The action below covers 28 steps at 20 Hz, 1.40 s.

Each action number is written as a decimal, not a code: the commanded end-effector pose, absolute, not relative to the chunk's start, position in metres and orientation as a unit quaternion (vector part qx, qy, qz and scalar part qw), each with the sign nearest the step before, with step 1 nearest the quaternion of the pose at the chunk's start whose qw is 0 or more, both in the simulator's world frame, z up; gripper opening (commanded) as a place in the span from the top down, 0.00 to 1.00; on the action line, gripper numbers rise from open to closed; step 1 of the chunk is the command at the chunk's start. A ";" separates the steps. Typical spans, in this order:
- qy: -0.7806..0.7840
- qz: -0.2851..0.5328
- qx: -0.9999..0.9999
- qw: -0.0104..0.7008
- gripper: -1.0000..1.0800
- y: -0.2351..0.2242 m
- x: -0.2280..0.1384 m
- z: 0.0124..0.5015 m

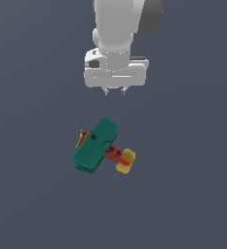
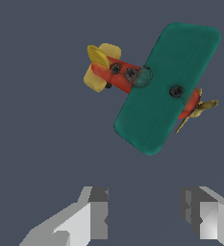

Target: Pick up the object and move it to a goal position.

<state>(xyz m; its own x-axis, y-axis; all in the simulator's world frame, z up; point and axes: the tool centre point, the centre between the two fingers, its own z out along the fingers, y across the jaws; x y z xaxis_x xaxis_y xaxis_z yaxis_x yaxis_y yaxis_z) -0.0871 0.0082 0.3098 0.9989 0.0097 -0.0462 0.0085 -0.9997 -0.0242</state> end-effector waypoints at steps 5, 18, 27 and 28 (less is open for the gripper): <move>0.003 0.036 -0.999 0.033 0.38 0.007 -0.087 0.301; 0.032 0.075 -0.990 0.113 0.38 0.005 -0.084 0.274; 0.054 0.097 -0.979 0.173 0.38 0.005 -0.080 0.255; 0.056 0.098 -0.977 0.180 0.38 0.004 -0.080 0.253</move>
<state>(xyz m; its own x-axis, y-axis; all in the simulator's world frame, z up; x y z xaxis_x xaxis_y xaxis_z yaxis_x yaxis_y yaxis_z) -0.0806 0.0045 0.2559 0.9762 -0.0708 -0.2050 -0.1355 -0.9370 -0.3218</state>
